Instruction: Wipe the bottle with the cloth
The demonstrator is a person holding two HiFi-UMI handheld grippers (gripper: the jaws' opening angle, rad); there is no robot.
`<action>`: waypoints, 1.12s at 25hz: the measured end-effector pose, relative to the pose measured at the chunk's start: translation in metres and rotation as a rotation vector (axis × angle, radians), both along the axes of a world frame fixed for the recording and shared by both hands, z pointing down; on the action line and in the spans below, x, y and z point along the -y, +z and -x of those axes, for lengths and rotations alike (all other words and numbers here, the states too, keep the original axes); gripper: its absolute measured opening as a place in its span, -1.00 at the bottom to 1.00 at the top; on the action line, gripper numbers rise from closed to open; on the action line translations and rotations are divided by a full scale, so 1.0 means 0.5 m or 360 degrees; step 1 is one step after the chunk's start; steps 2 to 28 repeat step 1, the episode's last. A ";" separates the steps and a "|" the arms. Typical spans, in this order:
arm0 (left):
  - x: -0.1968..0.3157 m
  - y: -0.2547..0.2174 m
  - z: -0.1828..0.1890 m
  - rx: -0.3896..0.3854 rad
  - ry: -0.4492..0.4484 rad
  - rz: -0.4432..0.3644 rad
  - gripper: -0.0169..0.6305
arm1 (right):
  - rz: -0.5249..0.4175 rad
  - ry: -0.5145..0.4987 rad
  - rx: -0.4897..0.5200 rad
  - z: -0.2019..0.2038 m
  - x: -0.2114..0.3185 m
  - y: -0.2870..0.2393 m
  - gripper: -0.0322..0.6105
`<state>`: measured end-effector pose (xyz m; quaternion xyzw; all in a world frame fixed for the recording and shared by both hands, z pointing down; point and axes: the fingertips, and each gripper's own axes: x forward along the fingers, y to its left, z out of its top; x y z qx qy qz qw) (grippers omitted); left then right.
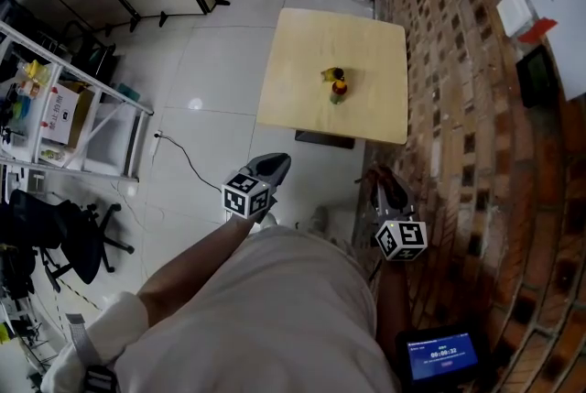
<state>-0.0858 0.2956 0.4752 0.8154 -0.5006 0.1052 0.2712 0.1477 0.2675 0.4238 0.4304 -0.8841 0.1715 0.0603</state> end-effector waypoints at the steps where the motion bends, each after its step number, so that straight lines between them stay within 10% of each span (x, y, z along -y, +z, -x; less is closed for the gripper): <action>1: -0.002 0.001 -0.002 -0.0001 0.0001 0.0000 -0.84 | 0.0004 -0.0003 0.0000 -0.002 -0.003 0.002 -0.66; 28: -0.002 0.001 -0.002 -0.0001 0.0001 0.0000 -0.84 | 0.0004 -0.0003 0.0000 -0.002 -0.003 0.002 -0.66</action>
